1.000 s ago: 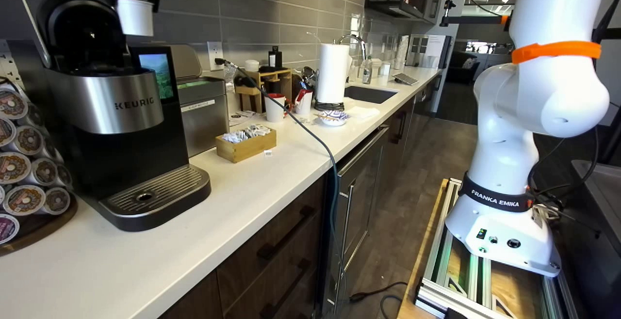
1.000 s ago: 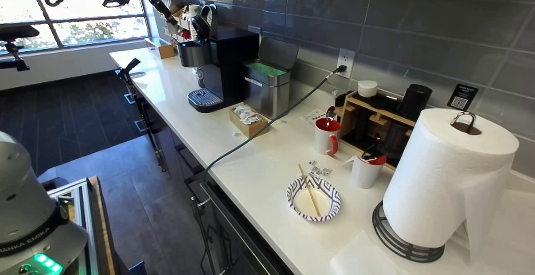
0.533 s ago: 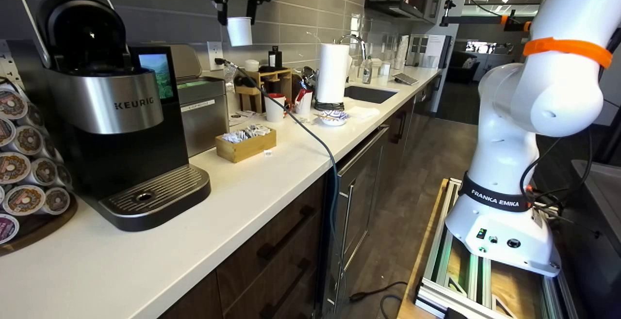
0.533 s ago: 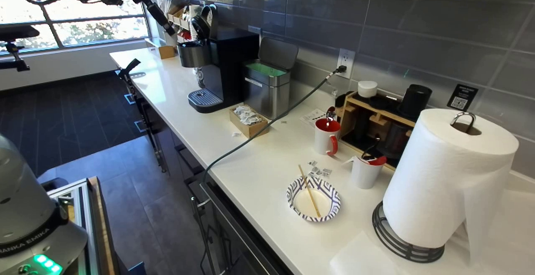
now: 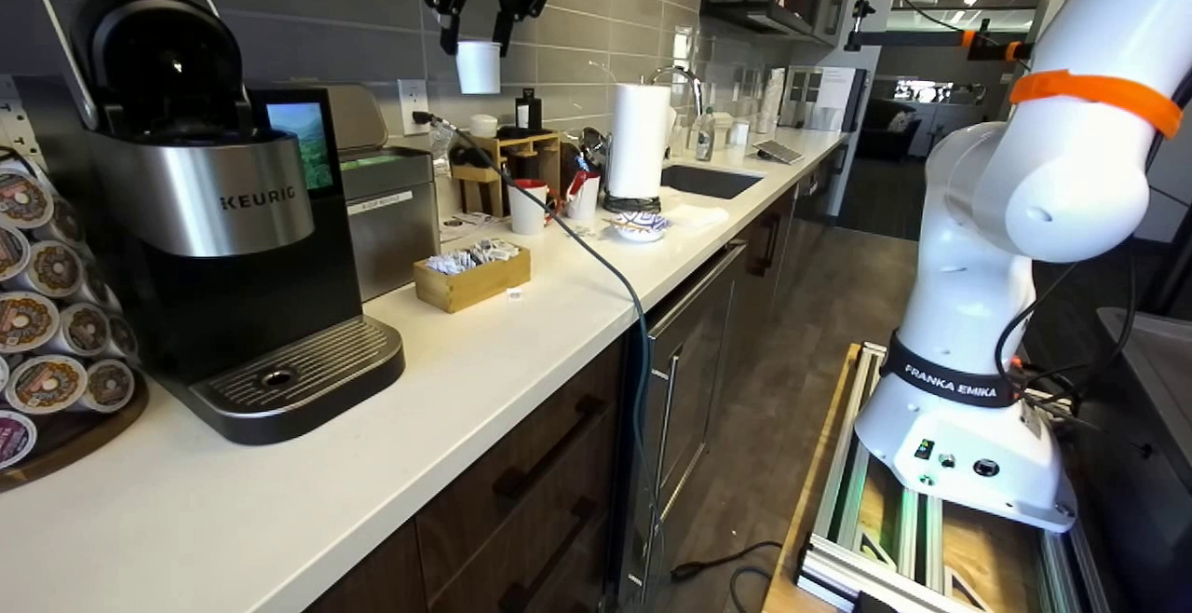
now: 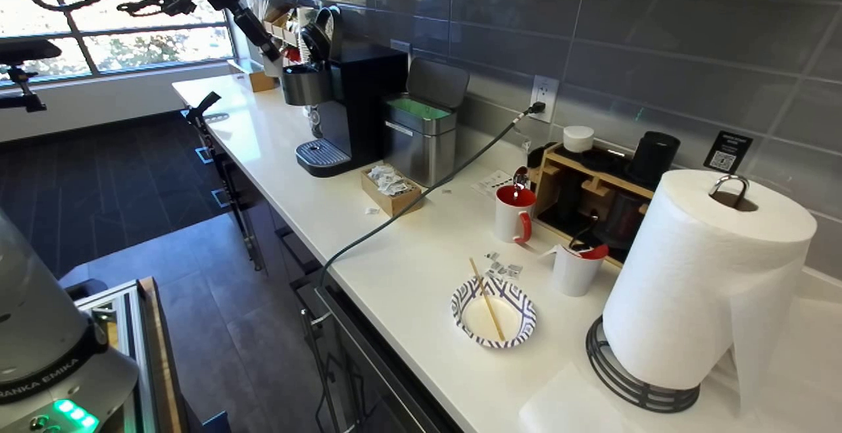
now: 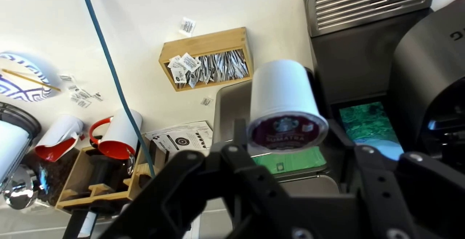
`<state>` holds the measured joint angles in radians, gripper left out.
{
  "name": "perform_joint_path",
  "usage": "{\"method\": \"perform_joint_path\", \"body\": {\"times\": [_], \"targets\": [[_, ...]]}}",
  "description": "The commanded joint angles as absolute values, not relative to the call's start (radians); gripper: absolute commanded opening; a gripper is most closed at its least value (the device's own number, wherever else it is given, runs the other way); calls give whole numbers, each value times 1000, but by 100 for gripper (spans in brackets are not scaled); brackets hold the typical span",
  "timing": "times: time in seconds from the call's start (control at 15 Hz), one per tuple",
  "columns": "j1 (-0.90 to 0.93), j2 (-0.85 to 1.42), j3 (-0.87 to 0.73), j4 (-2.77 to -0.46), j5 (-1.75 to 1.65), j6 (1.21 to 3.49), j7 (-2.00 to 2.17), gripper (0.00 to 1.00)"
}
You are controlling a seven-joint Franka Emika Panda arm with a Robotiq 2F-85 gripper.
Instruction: Take the small white container out of the coffee maker and place it on the counter top
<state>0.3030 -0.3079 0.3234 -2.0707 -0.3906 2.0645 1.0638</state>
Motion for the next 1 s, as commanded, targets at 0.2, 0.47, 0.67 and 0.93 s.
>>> {"method": "perform_joint_path", "body": {"times": [0.2,0.47,0.67,0.93], "targets": [[212,-318,398,-2158,-466,2168,1237,29],[191,-363,363,-2305,-417,2238,1316,29],[165,-389,351,-2423,-433,2297,1372,29],[116,-377,388,-2547,-505,2278,1522,29]]}}
